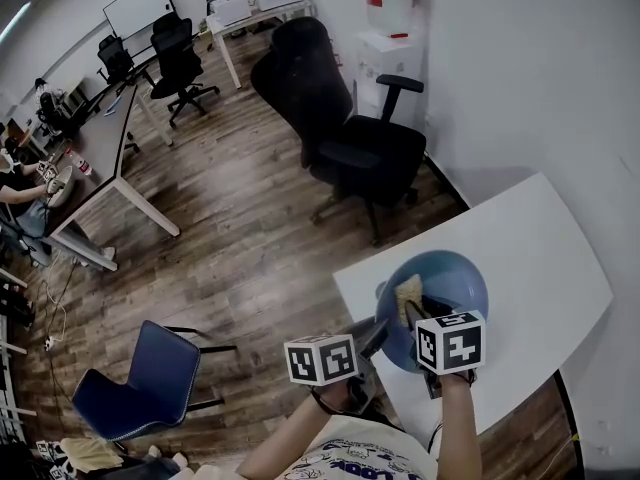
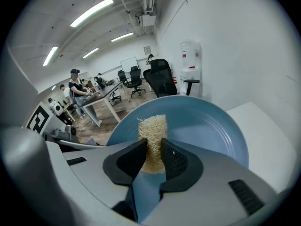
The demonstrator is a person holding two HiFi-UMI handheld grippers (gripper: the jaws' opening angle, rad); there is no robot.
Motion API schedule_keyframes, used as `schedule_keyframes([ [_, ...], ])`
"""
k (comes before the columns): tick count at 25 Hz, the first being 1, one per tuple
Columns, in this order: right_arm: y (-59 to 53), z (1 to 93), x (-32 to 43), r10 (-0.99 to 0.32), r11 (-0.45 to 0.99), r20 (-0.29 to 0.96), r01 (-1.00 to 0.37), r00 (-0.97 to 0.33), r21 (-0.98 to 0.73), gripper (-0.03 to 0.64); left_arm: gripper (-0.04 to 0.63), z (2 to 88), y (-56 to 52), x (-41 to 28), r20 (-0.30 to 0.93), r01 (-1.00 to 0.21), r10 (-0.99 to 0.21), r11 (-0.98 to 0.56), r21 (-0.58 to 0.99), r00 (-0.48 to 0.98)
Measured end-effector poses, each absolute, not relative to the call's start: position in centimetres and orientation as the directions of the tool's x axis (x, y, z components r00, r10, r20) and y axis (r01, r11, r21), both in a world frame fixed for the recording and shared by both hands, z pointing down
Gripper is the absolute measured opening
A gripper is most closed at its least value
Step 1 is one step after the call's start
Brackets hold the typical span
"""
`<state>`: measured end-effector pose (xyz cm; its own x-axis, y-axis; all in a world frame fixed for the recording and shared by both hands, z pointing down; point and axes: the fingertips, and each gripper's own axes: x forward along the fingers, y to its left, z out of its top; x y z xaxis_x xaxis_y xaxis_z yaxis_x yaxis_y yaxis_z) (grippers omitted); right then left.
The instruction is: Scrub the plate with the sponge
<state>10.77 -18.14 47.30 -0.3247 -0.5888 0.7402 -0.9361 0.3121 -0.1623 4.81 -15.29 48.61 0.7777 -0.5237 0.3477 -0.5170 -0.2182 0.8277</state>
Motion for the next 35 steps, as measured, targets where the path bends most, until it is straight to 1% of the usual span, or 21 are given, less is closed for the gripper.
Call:
schedule_keyframes([
  [6, -19.2, 47.2, 13.0, -0.617, 0.262, 0.733, -0.953, -0.287, -0.152, 0.1, 0.066, 48.7, -15.4, 4.5, 0.33, -0.485, -0.527, -0.186, 0.855, 0.783],
  [17, -18.8, 48.0, 17.1, -0.629, 0.151, 0.752, -0.98, -0.199, -0.132, 0.1, 0.066, 48.8, -15.1, 3.3, 0.327, -0.472, -0.535, -0.157, 0.868, 0.779],
  [28, -18.7, 48.4, 20.4, -0.632, 0.089, 0.764, -0.991, -0.131, -0.096, 0.1, 0.066, 48.5, -16.3, 2.3, 0.322, -0.473, -0.569, -0.137, 0.87, 0.757],
  [35, -18.1, 48.8, 20.9, -0.628, 0.069, 0.769, -0.993, -0.121, -0.099, 0.1, 0.066, 48.6, -16.4, 1.9, 0.326, -0.478, -0.574, -0.132, 0.868, 0.751],
])
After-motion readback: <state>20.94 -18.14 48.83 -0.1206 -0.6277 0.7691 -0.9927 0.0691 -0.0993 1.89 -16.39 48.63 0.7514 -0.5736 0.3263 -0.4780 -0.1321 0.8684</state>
